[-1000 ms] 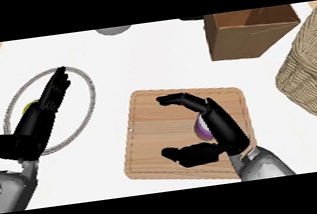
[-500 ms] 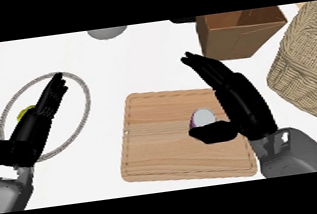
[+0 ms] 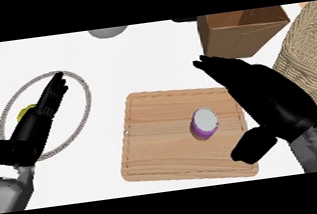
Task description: Pick the can from the cutting board and place it in the basket
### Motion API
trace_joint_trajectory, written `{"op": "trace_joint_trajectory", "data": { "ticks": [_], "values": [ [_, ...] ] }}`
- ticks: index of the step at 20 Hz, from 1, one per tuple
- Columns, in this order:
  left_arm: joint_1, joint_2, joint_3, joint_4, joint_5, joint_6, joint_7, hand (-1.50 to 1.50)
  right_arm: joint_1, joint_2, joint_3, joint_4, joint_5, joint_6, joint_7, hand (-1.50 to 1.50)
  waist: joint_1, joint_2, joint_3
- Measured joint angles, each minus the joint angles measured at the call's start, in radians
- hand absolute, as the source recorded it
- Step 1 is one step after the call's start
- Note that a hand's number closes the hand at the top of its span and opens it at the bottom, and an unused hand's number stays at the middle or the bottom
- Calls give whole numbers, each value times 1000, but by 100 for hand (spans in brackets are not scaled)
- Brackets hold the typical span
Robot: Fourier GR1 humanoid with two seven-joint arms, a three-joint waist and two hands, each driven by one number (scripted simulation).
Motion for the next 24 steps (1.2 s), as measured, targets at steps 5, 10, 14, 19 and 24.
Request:
{"op": "trace_joint_trajectory", "data": {
  "ticks": [5,10,14,19,24],
  "values": [
    [9,-6,12,-16,-13,-7,5,0,-4,-51,-105,-149,-219,106,138,-150,5,4,2],
    [9,-26,24,-35,-33,-25,23,0,43,-117,-198,-221,-324,134,152,-150,13,8,3],
    [16,-40,48,-24,-45,-55,16,0,87,-117,-220,-233,-304,145,136,-150,18,11,4],
    [21,-68,66,-48,-72,-68,46,0,177,-44,-199,-220,-170,131,78,-150,22,13,4],
    [25,-97,85,-34,-110,-89,37,0,269,32,-160,-159,-5,77,-41,-150,23,14,5]
  ]
}}
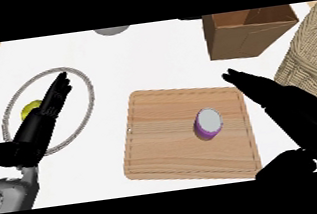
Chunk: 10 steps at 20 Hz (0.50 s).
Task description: Pick the can from the cutting board and place it in the basket
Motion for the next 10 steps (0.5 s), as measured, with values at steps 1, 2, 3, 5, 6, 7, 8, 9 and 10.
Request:
{"op": "trace_joint_trajectory", "data": {
  "ticks": [1,2,3,5,6,7,8,9,10],
  "values": [
    [7,3,7,-13,-1,-7,6,0,4,20,17,28,38,-17,-25,-150,2,0,0],
    [-2,-4,14,-11,-3,-11,13,0,20,32,26,49,71,-33,-59,-150,2,0,0],
    [-1,-4,23,-15,1,-20,17,0,38,44,43,77,115,-60,-96,-150,2,0,0],
    [13,-21,24,-17,-21,-23,7,0,45,68,52,129,173,-85,-147,-150,3,0,0],
    [14,-23,32,-27,-25,-28,16,0,59,80,62,142,204,-101,-169,-150,3,0,0],
    [26,-20,44,-31,-20,-46,10,0,61,89,64,164,226,-108,-188,-150,3,0,0],
    [24,-26,55,-31,-24,-53,16,0,63,102,63,185,247,-114,-207,-150,3,0,0],
    [22,-28,68,-22,-27,-64,9,0,79,108,69,198,270,-125,-233,-150,2,0,0],
    [21,-42,68,-19,-39,-61,14,0,85,110,58,216,282,-132,-261,-150,2,0,0]
  ]
}}
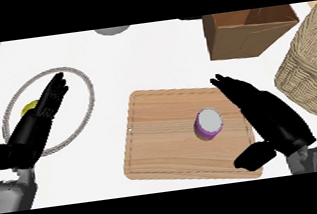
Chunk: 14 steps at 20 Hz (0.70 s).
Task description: Pick the can from the cutting board and place it in the basket
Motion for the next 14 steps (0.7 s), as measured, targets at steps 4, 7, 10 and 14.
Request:
{"op": "trace_joint_trajectory", "data": {
  "ticks": [4,7,10,14],
  "values": [
    [-26,-31,26,19,-28,-20,13,0,-4,42,-19,71,43,-11,-78,-150,-1,0,0],
    [-35,-57,37,41,-52,-33,4,0,-10,71,-33,72,52,5,-100,-150,-2,0,0],
    [-20,-70,47,9,-69,-44,23,0,15,98,-34,46,66,10,-114,-150,-2,0,0],
    [-21,-84,77,5,-85,-74,32,0,33,116,-48,21,86,52,-114,-150,-2,-1,0]
  ]
}}
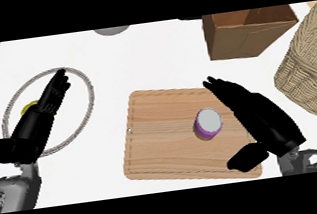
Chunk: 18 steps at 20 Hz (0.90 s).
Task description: Pick the can from the cutting board and place it in the basket
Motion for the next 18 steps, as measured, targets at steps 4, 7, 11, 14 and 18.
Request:
{"op": "trace_joint_trajectory", "data": {
  "ticks": [4,7,11,14,18],
  "values": [
    [-13,-20,22,23,-17,-24,-5,0,-17,43,13,13,49,25,31,-150,0,0,0],
    [4,-25,40,10,-29,-37,-8,0,-20,64,25,42,97,26,32,-150,1,0,0],
    [18,-44,54,7,-47,-53,-16,0,-21,84,31,90,150,18,4,-150,2,0,0],
    [24,-49,64,-34,-45,-69,20,0,-27,109,37,134,186,6,-6,-150,3,0,0],
    [5,-75,75,-6,-71,-77,11,0,-15,134,32,183,226,-18,-39,-150,1,0,0]
  ]
}}
